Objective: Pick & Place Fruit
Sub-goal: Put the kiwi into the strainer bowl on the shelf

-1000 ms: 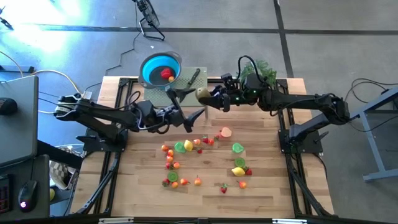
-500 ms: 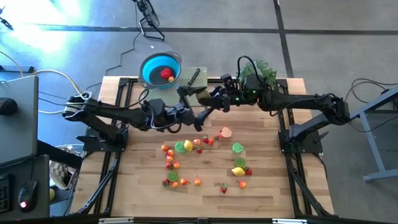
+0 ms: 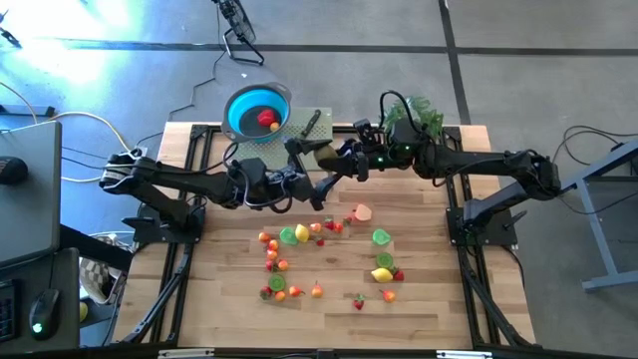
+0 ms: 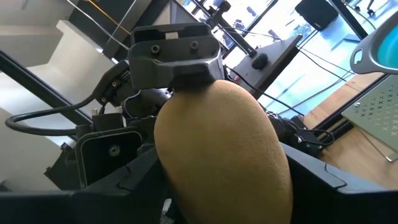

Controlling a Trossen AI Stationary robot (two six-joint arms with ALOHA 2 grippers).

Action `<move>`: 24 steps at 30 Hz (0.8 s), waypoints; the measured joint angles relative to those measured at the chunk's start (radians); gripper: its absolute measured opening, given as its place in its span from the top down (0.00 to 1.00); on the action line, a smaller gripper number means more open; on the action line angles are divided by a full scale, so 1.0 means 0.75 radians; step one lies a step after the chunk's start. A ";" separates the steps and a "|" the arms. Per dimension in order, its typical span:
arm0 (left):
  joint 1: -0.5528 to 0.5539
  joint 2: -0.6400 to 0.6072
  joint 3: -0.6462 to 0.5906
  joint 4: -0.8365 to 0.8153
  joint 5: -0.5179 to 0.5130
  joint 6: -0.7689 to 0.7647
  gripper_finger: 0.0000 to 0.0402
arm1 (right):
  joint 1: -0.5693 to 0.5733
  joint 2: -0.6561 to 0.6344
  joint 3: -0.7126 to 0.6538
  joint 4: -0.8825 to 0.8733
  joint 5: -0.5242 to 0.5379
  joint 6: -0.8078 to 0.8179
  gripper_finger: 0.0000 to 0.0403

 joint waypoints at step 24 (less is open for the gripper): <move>-0.001 0.001 0.000 0.008 -0.083 -0.100 0.21 | -0.001 0.002 -0.001 0.001 0.005 -0.001 0.40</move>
